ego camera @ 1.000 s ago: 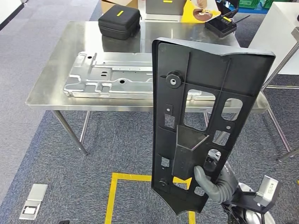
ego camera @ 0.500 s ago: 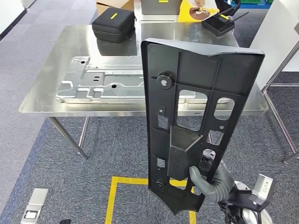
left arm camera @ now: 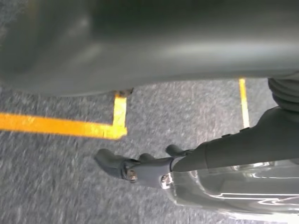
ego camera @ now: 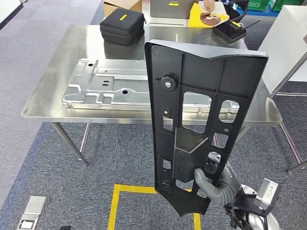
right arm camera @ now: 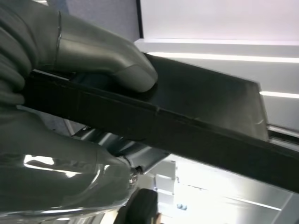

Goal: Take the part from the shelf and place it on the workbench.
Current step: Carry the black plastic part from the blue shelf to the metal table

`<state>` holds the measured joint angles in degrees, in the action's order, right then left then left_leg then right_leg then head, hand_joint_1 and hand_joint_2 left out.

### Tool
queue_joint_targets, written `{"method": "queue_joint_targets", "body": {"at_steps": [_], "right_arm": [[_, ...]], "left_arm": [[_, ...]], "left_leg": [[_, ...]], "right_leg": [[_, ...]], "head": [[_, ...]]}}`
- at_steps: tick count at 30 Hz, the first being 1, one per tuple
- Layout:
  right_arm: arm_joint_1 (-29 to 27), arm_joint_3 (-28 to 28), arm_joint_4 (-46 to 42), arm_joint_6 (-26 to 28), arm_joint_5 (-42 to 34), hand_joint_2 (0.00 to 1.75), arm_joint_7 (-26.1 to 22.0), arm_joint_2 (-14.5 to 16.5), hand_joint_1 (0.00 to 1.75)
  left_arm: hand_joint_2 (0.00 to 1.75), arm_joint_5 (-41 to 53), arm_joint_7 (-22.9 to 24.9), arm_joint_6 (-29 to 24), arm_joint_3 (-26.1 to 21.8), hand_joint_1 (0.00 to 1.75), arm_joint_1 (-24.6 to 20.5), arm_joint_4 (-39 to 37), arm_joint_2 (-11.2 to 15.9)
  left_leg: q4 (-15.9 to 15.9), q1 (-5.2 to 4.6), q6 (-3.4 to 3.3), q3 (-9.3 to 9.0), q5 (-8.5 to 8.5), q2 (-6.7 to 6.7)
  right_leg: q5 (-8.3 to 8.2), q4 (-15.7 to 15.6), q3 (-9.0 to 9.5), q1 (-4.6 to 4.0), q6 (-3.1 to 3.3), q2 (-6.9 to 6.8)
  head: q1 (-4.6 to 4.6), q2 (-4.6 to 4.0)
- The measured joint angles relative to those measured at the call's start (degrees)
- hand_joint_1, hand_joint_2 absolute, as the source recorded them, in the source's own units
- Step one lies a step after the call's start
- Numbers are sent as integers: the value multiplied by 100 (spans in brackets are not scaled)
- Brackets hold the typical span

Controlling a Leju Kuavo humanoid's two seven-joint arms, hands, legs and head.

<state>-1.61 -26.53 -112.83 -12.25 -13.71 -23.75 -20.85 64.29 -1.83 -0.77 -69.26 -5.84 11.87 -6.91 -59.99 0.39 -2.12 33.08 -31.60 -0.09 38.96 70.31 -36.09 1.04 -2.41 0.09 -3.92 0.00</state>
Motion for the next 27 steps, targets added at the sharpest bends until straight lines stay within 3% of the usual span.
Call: {"method": "queue_joint_targets", "body": {"at_steps": [1,2,3,5,7,9,12,13,15,17,18,19,21,22,27], "right_arm": [[-33,10,0,28,0,175,-2,-5,175],[-68,22,-1,52,-1,175,-7,-6,175],[-95,35,-3,68,-2,175,-15,-7,175],[-133,58,-19,86,-2,175,-32,-14,175],[-158,74,-45,104,5,175,-44,-33,175],[-189,86,-72,125,13,175,-52,-47,175],[-219,105,-110,137,19,175,-58,-50,175],[-218,107,-122,137,21,175,-59,-49,175],[-222,107,-138,137,29,175,-60,-48,175],[-234,106,-139,137,39,175,-60,-47,175],[-239,106,-139,137,46,175,-61,-47,175],[-240,106,-140,137,55,175,-62,-47,175],[-239,107,-147,137,74,175,-73,-47,175],[-239,109,-154,137,83,175,-79,-47,175],[-237,117,-192,137,112,175,-94,-48,175]], "left_arm": [[175,-2,1,0,0,0,3,0,0],[175,-3,3,0,0,0,9,0,0],[175,-3,5,0,0,0,14,0,0],[175,-3,8,-2,0,0,20,0,0],[175,-3,9,-2,0,0,11,0,0],[175,-3,8,-2,0,0,1,0,0],[175,-3,-13,-1,2,0,-9,0,-2],[175,-3,-24,0,2,0,-13,0,-4],[175,-6,-38,-1,2,0,-9,0,-7],[175,-15,-38,-2,2,0,10,0,-7],[175,-22,-37,-2,2,0,17,0,-7],[175,-28,-37,-2,2,0,21,0,-7],[175,-36,-33,-2,1,0,22,0,-4],[175,-36,-32,-5,1,0,19,0,-2],[175,-36,-27,-24,0,0,16,0,5]], "left_leg": [[0,0,-8,-23,-20,1],[-1,0,-8,-52,-45,0],[-1,1,-2,-91,-73,-1],[0,6,24,-191,-143,-4],[-9,-11,68,-245,-203,-6],[1,-26,106,-246,-223,-5],[-75,-24,177,-237,-317,-4],[-273,-19,207,-150,-427,-5],[-995,-1,255,232,-728,-5],[-1574,7,276,599,-838,-5],[-1572,6,271,648,-723,-5],[-1341,6,255,586,-503,-5],[-632,-11,202,319,-41,-6],[-364,-24,174,205,69,-7],[-64,-22,89,61,13,-6]], "right_leg": [[70,307,-195,2,-14,0],[35,455,-318,2,-26,-1],[-113,391,-339,3,-35,-2],[-586,-250,-110,2,-36,-6],[-826,-799,111,-18,0,-6],[-790,-923,151,-41,63,2],[-754,-977,201,-5,163,-1],[-742,-992,228,13,195,-9],[-704,-997,267,22,240,-23],[-663,-996,310,22,253,-20],[-639,-996,345,22,252,-13],[-610,-996,391,22,246,-6],[-543,-998,490,13,216,3],[-518,-999,519,7,191,8],[-432,-985,530,4,51,5]], "head": [[-1,0],[0,0],[1,0],[1,0],[1,0],[-2,0],[-7,0],[-9,0],[-12,0],[-12,0],[-12,0],[-13,0],[-14,0],[-14,0],[-12,0]]}}
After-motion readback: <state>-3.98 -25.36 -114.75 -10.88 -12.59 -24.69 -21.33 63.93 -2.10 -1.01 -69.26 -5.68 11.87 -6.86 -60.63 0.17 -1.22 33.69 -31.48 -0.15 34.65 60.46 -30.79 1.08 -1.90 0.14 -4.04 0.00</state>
